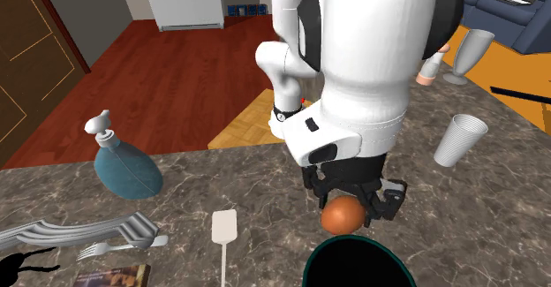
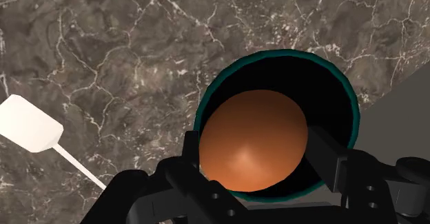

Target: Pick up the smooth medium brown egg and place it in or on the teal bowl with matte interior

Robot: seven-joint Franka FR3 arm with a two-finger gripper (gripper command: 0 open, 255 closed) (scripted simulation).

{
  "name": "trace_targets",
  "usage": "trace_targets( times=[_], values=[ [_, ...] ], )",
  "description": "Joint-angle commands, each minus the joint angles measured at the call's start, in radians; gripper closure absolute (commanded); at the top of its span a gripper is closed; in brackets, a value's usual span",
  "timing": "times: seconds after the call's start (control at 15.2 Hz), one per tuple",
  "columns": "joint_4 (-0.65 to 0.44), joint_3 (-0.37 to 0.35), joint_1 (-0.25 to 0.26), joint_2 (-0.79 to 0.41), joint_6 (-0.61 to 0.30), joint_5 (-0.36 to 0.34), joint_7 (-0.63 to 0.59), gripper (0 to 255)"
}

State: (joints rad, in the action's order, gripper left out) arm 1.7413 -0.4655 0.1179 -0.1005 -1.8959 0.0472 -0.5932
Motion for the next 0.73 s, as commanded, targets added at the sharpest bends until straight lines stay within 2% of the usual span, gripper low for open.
trace_targets(
  times=[0.0, 0.33, 0.66],
  values=[
    [-0.106, -0.012, 0.027, -0.085, 0.026, -0.045, -0.048, 255],
    [-0.424, -0.017, 0.133, -0.319, 0.127, -0.157, -0.144, 255],
    [-0.350, -0.012, 0.127, -0.314, 0.058, -0.155, -0.141, 255]
  ],
)
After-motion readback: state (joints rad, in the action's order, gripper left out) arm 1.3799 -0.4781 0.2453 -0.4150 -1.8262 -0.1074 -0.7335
